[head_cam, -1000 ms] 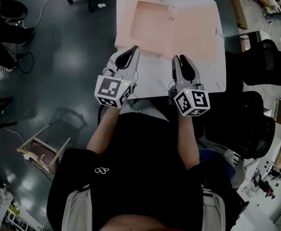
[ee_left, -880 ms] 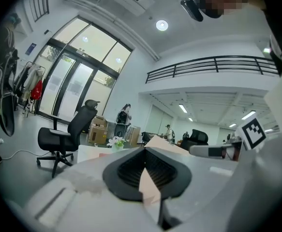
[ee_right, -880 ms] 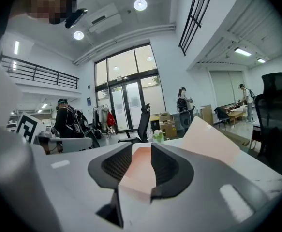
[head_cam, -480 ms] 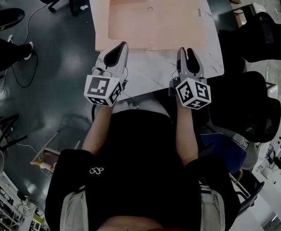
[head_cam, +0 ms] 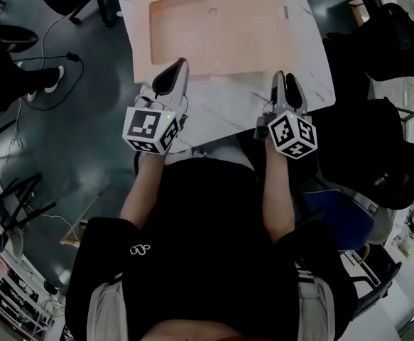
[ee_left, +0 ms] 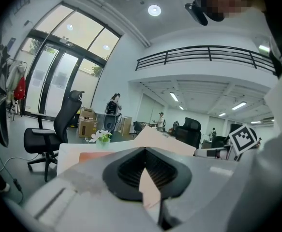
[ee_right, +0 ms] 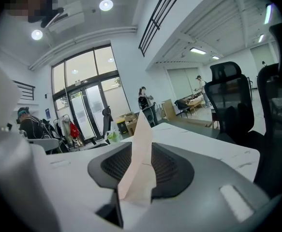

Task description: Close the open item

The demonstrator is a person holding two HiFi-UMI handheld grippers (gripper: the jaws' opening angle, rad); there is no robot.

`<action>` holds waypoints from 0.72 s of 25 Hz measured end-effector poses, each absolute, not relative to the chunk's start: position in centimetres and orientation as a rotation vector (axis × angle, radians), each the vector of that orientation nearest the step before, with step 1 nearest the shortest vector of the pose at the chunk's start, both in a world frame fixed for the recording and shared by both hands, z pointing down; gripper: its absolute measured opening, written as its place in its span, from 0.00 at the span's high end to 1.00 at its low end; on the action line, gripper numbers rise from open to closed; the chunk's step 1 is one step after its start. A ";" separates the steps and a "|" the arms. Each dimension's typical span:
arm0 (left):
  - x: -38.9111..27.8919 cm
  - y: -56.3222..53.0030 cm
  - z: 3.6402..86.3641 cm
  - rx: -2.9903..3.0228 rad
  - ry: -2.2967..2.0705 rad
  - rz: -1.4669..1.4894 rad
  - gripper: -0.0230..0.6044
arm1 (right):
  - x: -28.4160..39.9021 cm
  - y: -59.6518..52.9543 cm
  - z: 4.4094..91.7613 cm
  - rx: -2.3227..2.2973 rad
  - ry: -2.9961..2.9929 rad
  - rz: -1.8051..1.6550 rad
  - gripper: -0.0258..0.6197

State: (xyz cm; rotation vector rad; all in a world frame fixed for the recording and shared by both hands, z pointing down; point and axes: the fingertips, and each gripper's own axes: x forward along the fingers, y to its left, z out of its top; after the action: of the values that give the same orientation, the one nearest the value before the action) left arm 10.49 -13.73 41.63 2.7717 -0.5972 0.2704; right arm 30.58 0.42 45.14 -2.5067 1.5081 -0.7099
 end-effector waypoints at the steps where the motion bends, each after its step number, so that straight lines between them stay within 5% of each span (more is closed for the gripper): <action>1: 10.7 -13.8 41.7 2.772 -0.592 0.277 0.97 | 30.8 0.4 45.4 -2.500 1.499 -0.714 0.76; 18: 11.3 -13.7 42.7 2.773 -0.580 0.340 0.97 | 32.5 -1.3 46.0 -2.420 1.489 -0.676 0.85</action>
State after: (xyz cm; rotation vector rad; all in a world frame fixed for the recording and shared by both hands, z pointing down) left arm 11.32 -13.66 42.66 2.7730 -0.5805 0.3402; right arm 32.51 -1.34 46.03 -2.4195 1.4893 -0.6761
